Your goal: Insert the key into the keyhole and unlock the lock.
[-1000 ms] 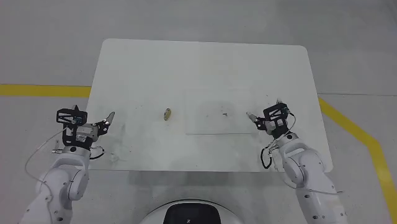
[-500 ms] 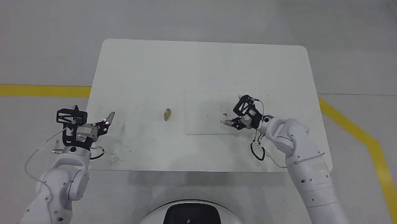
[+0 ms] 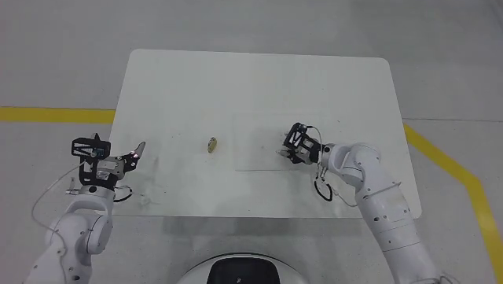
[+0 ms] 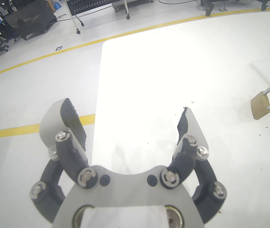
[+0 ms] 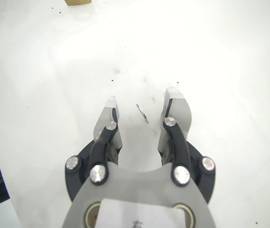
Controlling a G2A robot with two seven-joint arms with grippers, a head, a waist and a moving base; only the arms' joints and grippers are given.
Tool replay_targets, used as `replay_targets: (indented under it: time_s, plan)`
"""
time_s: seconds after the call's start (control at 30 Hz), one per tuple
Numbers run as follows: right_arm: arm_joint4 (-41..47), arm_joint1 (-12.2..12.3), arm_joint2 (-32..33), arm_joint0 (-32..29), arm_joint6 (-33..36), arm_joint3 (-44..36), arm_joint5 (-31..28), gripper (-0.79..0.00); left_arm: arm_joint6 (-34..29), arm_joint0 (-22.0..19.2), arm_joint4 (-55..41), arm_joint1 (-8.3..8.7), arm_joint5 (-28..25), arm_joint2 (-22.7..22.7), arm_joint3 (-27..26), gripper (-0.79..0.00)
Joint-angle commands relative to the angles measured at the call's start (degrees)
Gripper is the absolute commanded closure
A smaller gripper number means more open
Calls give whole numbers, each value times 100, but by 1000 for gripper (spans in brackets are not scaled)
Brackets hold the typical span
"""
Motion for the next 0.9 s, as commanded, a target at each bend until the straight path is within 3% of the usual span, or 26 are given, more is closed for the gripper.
replay_targets:
  time_s: [0.0,0.03,0.07,0.5,0.87]
  plan:
    - [-24,8,0,-9,-5,-18,41,-175,0,0,0,0,0,0,0,-785]
    - [-49,15,7,-30,-10,-43,70,-117,0,0,0,0,0,0,0,-785]
    - [-73,22,13,-62,-15,-81,90,-3,0,0,0,0,0,0,0,-785]
    - [-509,135,247,-364,-154,-674,361,0,0,0,0,0,0,0,0,-785]
    - [-674,201,536,-674,-1251,-1163,715,0,0,0,0,0,0,0,0,-785]
